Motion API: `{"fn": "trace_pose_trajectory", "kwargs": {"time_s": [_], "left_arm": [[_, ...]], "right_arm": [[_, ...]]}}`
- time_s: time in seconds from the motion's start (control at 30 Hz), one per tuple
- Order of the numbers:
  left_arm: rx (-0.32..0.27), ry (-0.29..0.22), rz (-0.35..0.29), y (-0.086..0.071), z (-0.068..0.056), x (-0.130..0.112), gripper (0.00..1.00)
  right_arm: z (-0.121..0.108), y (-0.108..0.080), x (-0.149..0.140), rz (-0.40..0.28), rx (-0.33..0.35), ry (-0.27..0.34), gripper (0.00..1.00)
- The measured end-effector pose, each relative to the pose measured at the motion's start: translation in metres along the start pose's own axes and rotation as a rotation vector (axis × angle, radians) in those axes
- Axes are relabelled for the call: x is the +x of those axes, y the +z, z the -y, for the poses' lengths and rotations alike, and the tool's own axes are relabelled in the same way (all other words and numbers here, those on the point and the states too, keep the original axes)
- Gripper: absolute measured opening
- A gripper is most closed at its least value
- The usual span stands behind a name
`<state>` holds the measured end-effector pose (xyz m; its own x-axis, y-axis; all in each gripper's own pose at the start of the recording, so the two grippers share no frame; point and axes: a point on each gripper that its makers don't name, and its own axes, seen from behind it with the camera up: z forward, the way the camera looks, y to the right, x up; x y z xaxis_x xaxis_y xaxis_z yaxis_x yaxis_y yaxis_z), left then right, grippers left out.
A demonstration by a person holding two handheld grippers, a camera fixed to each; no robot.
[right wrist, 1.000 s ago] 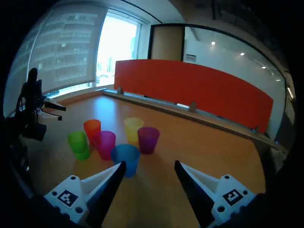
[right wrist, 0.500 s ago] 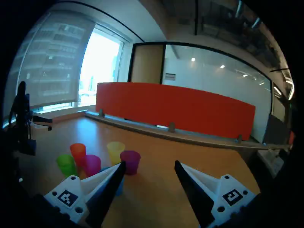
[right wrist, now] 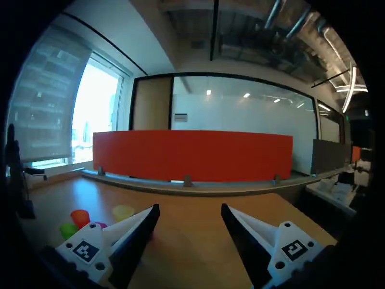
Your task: Pour water
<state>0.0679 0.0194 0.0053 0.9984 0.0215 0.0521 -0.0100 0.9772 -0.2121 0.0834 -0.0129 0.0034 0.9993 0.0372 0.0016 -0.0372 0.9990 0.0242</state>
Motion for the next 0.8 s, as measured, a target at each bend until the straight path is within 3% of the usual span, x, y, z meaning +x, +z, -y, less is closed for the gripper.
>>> {"fn": "trace_pose_trajectory", "kwargs": {"time_s": [0.27,0.57,0.8], "left_arm": [[0.029,-0.046,-0.039,0.002,0.002,0.013,0.98],[0.074,-0.034,-0.074,-0.001,0.005,0.025,0.98],[0.098,-0.022,-0.104,-0.002,0.003,0.022,0.98]], "right_arm": [[-0.016,-0.005,0.003,-0.025,-0.056,0.033,0.99],[-0.030,-0.009,0.000,-0.028,-0.093,0.036,0.99],[-0.024,-0.005,-0.005,-0.016,-0.090,0.043,0.99]]}}
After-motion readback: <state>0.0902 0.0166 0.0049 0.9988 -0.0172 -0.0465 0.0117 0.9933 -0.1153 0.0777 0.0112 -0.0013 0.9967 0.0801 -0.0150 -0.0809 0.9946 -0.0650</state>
